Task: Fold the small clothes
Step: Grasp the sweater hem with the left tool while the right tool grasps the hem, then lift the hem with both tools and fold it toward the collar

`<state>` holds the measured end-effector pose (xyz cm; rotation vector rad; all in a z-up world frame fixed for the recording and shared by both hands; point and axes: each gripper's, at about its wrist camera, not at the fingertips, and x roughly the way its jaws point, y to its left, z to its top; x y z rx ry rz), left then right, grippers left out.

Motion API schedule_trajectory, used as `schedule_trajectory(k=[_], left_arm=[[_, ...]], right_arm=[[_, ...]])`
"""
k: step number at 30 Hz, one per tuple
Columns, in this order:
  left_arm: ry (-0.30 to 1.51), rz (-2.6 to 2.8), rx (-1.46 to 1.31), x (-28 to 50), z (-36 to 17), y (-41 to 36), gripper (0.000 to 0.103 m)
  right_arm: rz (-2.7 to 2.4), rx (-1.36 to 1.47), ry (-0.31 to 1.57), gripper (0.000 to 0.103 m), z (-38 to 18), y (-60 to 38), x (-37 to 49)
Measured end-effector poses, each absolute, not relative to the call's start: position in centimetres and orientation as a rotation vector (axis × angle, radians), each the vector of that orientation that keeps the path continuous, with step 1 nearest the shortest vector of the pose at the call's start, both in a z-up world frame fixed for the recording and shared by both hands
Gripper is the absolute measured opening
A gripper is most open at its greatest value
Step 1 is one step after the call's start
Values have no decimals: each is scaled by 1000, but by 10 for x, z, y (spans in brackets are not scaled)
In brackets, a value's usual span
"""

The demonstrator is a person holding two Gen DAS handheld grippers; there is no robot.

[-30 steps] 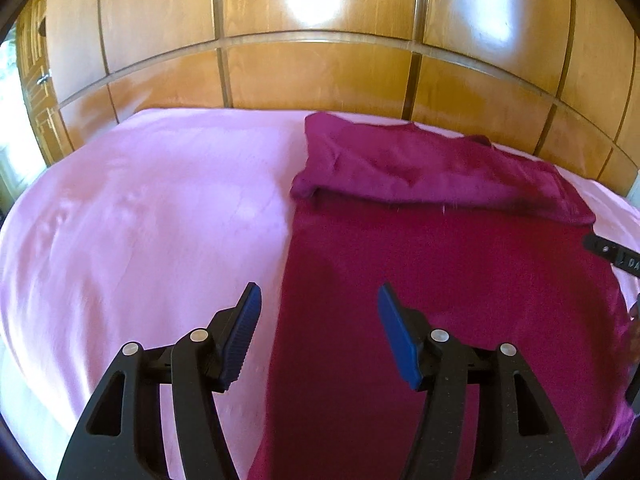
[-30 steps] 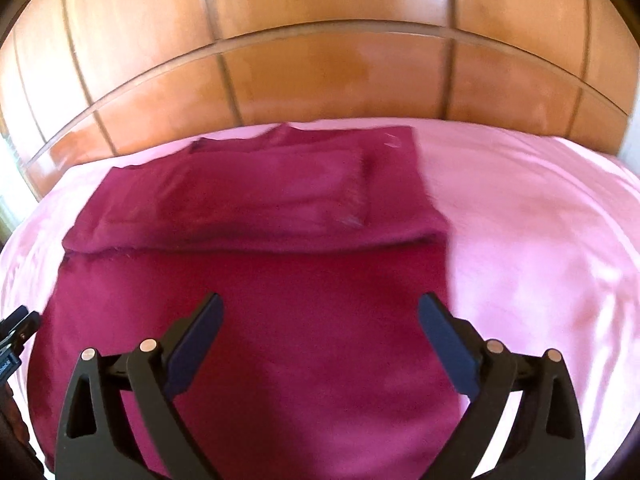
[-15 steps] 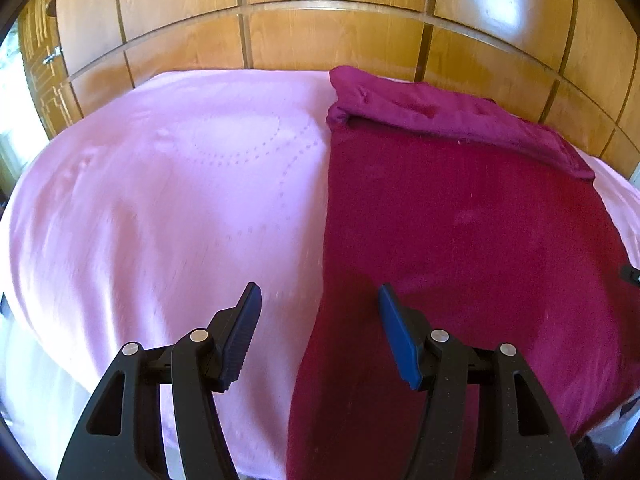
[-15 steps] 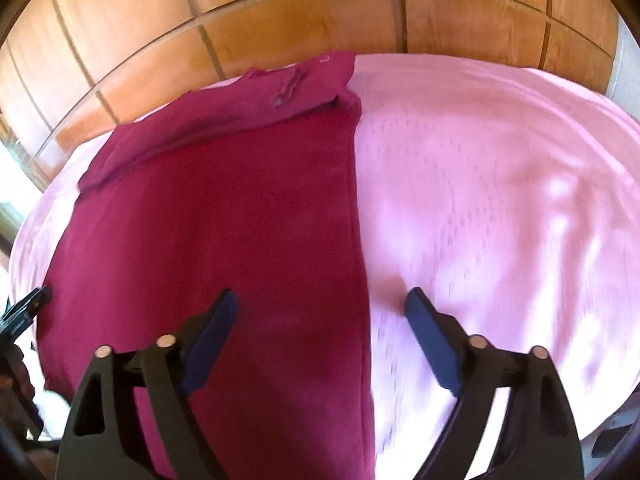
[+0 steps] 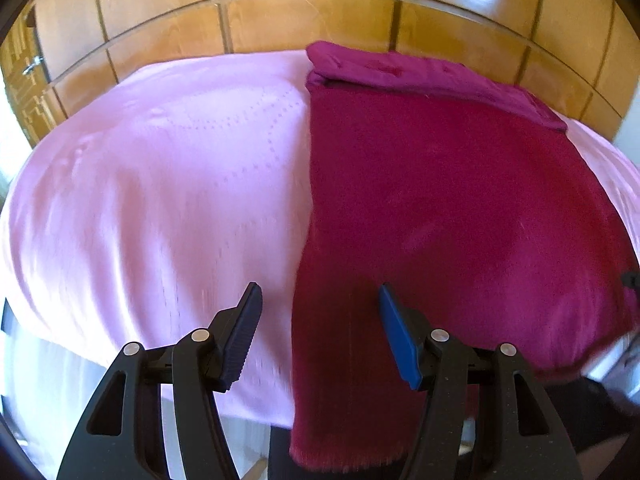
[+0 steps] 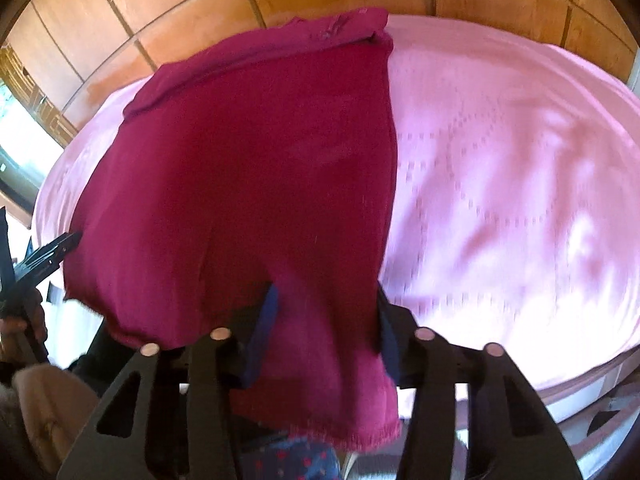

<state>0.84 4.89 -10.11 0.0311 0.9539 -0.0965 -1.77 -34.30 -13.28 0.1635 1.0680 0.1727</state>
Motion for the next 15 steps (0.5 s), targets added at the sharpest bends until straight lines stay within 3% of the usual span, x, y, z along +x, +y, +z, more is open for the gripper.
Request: schedule_trajectory(k=[5,8,15], left_arm=[[1002,-242,56,-8,-101,47,10],[1008,-311,-18,-7,-93,57,6],[961,-464,-377,21,-60,90,5]], right_arm=[[234,125,1131,18,-135,-337,-19],[275,149,1134,10,-130,-335,-16],[446,397,1000,9,-96,-340,11]])
